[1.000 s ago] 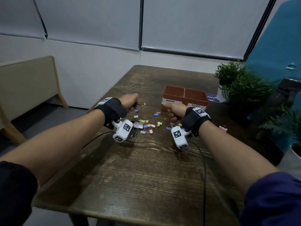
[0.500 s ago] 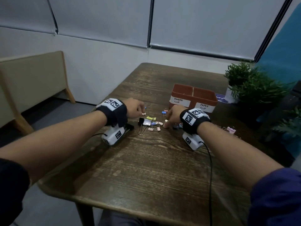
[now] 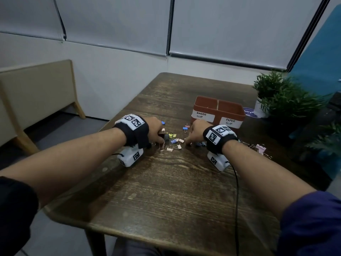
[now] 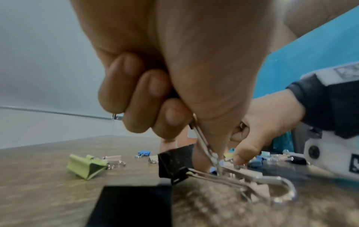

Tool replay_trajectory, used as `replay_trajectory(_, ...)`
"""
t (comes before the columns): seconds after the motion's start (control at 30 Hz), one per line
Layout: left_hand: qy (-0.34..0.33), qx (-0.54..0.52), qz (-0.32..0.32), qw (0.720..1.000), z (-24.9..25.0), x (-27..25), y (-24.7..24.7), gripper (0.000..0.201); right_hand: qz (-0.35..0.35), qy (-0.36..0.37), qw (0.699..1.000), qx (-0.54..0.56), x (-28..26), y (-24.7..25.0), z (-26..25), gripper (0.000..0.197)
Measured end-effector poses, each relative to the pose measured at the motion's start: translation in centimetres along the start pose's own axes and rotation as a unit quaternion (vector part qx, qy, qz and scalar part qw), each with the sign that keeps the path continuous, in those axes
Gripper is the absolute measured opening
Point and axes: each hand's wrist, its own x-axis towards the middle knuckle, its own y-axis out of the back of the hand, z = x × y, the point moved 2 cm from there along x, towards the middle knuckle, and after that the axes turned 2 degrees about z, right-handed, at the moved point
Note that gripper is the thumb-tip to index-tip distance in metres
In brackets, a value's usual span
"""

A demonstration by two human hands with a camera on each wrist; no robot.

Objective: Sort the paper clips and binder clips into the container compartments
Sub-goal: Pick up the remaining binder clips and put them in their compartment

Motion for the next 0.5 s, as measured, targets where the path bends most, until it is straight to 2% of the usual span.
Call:
replay_trajectory(0.1, -0.003, -0.034, 0.030, 0.999, -0.8, 0.6, 1.3, 0.039, 0.017, -0.001, 1.000, -0.008, 0.2, 0.5, 0.9, 0.032)
replay_trajectory(0.2, -0.005, -0.049, 0.063, 0.997, -1.3, 1.4, 2.9, 0.040, -0.005, 0.006, 1.000, -0.027, 0.3, 0.5, 2.0, 0.030)
replay_trajectory(0.3, -0.007, -0.068, 0.068, 0.995, -1.0, 2.0, 3.9, 0.039, 0.001, 0.029, 1.000, -0.008, -0.1, 0.7, 2.8, 0.029)
replay_trajectory(0.37, 0.012, -0.131, 0.053, 0.990, -0.7, 2.5, 4.2, 0.040, 0.017, 0.044, 0.998, 0.034, -0.6, 1.0, 3.2, 0.029)
replay_trajectory(0.43, 0.037, -0.245, 0.040, 0.968, -0.1, 3.0, 4.6, 0.042, 0.006, 0.059, 0.995, 0.074, -0.8, 1.1, 3.3, 0.028)
replay_trajectory(0.5, 0.070, -0.371, 0.036, 0.925, 0.6, 3.4, 4.9, 0.046, -0.033, 0.071, 0.993, 0.083, -1.0, 0.9, 3.1, 0.029)
